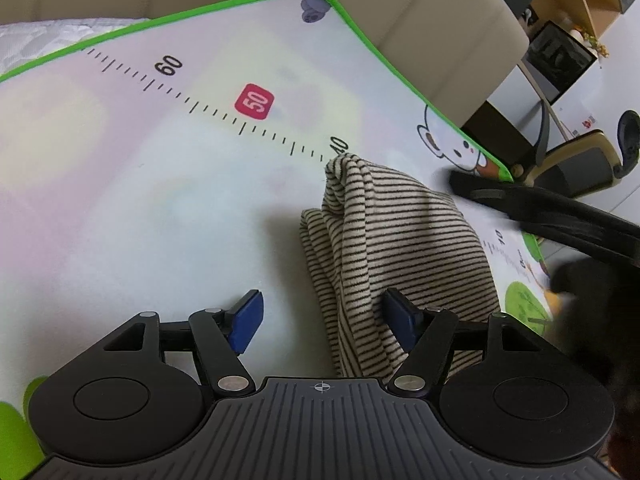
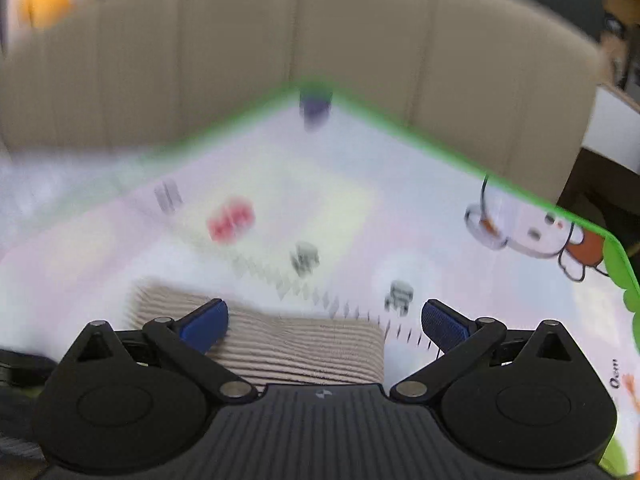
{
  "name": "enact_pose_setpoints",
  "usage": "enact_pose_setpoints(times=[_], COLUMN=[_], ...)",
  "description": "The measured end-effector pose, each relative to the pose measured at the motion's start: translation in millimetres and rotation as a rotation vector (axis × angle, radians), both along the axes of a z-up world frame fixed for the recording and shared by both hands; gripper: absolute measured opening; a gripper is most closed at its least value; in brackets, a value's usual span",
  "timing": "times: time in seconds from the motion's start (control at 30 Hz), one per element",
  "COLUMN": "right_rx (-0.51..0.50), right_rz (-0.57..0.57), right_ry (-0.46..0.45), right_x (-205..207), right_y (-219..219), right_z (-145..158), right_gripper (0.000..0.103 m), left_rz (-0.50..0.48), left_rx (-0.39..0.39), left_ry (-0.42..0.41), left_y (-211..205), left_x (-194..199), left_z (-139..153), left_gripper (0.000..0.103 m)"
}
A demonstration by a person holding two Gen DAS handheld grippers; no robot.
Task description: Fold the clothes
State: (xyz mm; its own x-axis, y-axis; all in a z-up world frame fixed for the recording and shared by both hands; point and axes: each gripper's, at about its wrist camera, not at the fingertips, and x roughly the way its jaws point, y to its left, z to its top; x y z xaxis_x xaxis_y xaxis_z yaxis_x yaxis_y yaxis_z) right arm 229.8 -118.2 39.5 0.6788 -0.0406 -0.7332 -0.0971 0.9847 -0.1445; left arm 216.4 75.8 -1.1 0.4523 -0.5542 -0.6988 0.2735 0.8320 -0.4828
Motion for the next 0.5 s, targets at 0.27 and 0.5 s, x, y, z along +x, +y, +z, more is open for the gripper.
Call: enact_pose_setpoints(times=[0.27,0.5], right_rx=[0.093,0.191], right_rz=[-0.051,-0.147], right_ry=[-0.013,-0.103], right_x=[-8.9,-63.3], right_y=[-18.4,-56.2], right_z=[-13.3,-9.2], right_gripper=[0.103,0.103], left_rz=[-0.008,-0.007], left_rx=[0.012,0.011], left_ry=[0.005,0.008], left_y=[2.4,2.3], left_x=[2.7,2.8], left_z=[-4.9,-5.0], left_gripper=[0.078,0.079])
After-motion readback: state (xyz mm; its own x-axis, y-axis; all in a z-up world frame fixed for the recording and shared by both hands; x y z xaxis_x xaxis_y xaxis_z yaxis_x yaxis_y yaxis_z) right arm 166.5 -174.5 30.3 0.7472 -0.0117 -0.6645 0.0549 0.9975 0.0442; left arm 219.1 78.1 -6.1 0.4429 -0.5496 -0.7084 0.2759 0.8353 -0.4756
